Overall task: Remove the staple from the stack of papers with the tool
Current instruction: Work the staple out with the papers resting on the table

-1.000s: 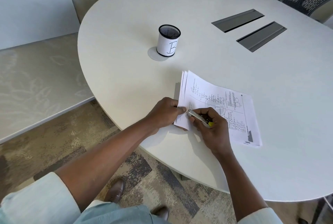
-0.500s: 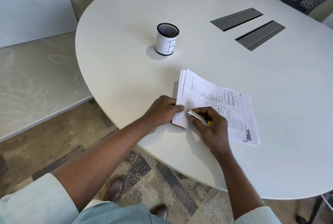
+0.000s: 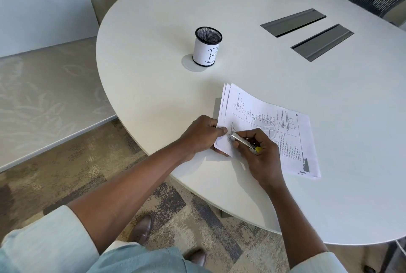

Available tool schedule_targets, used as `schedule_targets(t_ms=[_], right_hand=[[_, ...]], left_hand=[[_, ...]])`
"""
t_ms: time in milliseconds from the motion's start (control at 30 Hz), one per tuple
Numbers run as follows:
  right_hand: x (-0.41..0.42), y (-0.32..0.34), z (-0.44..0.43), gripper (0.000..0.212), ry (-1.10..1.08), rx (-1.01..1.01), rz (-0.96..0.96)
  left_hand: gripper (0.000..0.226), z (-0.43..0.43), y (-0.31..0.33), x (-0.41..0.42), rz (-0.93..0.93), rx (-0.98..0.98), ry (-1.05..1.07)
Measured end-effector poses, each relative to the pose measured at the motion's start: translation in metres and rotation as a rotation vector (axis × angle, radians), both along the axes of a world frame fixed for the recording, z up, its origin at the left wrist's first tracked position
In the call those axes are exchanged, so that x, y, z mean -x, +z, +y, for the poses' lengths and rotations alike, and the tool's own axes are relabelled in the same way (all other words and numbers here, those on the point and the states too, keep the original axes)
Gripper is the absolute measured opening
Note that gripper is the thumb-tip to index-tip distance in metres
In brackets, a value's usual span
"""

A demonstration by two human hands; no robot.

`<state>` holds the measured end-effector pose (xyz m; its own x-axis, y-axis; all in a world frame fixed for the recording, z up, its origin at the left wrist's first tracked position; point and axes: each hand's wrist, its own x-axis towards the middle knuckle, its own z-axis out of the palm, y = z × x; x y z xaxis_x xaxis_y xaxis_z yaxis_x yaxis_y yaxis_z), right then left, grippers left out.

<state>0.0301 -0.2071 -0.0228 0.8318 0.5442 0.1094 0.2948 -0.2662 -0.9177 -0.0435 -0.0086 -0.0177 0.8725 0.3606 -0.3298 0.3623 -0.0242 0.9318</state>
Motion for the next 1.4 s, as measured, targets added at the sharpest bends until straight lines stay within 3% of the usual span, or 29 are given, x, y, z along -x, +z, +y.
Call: schedule_targets(t_ms=[167,467,867,1100,1400], right_hand=[[-0.001,-0.002,0.0,0.015,-0.008,0.007,-0.01],[0.0,-0.001,-0.001,0.017,-0.009,0.001,-0.024],[0.0,0.0,0.001,0.016,0.018,0.047,-0.086],[-0.001,-0.002,0.001,0.015,0.019,0.049,-0.118],[0.001,-0.001,0.003,0.022,-0.006,0.047,-0.093]], left_hand=[[0.021,0.0,0.008,0.003,-0.006,0.018,0.012],[0.025,0.001,0.006,0.001,0.013,-0.008,0.018],[0.035,-0.001,0.011,0.005,-0.007,0.131,-0.022],[0.025,-0.001,0.013,0.005,-0.008,0.047,-0.016],[0.035,-0.001,0.006,0.004,-0.023,0.003,-0.016]])
